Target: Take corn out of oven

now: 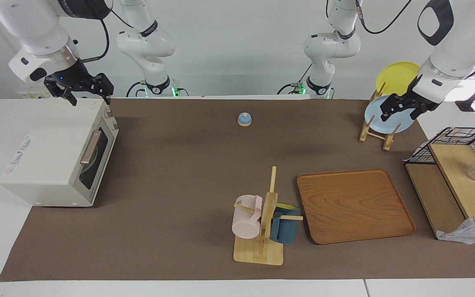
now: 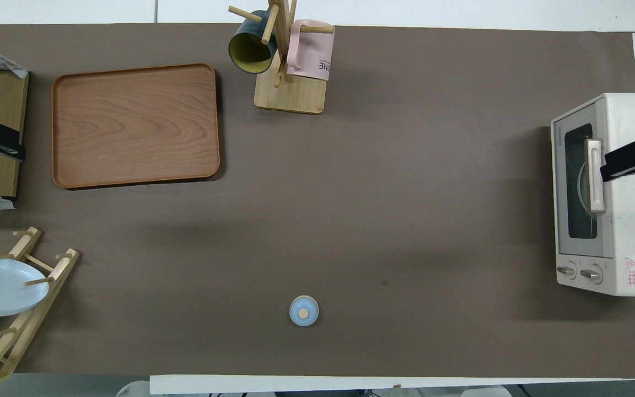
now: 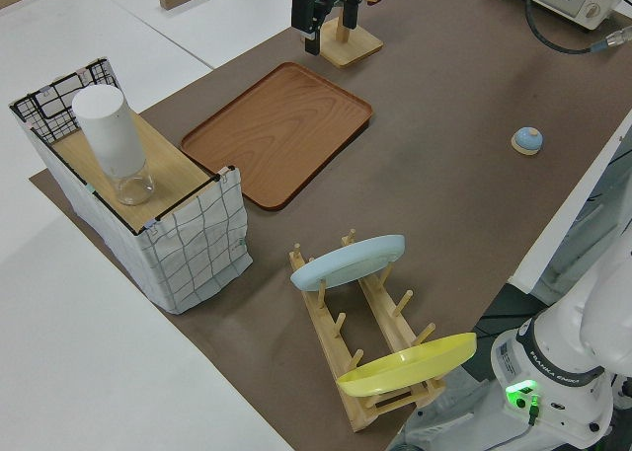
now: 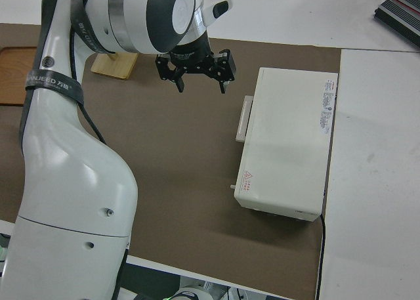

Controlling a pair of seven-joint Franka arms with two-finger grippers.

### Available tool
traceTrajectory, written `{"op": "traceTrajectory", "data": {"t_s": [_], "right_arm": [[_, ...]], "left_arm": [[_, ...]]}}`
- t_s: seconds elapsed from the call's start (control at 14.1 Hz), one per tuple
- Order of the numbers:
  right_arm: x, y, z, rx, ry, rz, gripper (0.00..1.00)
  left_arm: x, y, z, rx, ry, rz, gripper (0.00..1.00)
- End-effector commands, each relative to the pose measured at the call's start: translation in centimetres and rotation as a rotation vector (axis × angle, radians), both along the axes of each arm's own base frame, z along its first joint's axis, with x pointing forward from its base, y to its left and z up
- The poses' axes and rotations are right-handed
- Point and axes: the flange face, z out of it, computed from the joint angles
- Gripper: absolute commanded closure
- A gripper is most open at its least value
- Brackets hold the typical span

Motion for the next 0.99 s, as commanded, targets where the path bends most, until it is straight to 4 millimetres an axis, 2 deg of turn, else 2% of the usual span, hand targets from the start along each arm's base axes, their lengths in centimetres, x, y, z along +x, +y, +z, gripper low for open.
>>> {"op": "traceTrajectory", "data": {"t_s": [0.0,0.43,0.5,0.57,0.64,0.71,0.78,0.92], "right_arm": [[-0.1,-0.2,0.7,-0.004,-0.009,-0.020,0.00],[-0.5,0.2,0.2,-0.004,0.006,-0.001,0.00],[-0.5,0.3,-0.3,-0.002,0.012,0.013,0.05],[-0.5,0.4,-0.5,-0.001,-0.008,0.039,0.52],[-0.5,0.4,-0.8,0.002,-0.018,0.064,0.70],[-0.4,0.0,-1.2,0.006,-0.025,0.099,0.93],[0.2,-0.1,-2.5,0.009,-0.045,0.139,1.00],[1.7,-0.3,-6.2,-0.009,-0.055,0.158,1.00]], "left_arm": [[-0.5,0.0,0.2,-0.011,0.009,-0.007,0.00],[-0.5,0.0,0.2,-0.011,0.009,-0.007,0.00],[-0.5,0.0,0.2,-0.011,0.009,-0.007,0.00],[-0.5,0.0,0.2,-0.011,0.009,-0.007,0.00],[-0.5,0.0,0.2,-0.011,0.009,-0.007,0.00],[-0.5,0.0,0.2,-0.011,0.009,-0.007,0.00],[-0.5,0.0,0.2,-0.011,0.009,-0.007,0.00],[-0.5,0.0,0.2,-0.011,0.008,-0.007,0.00]]}}
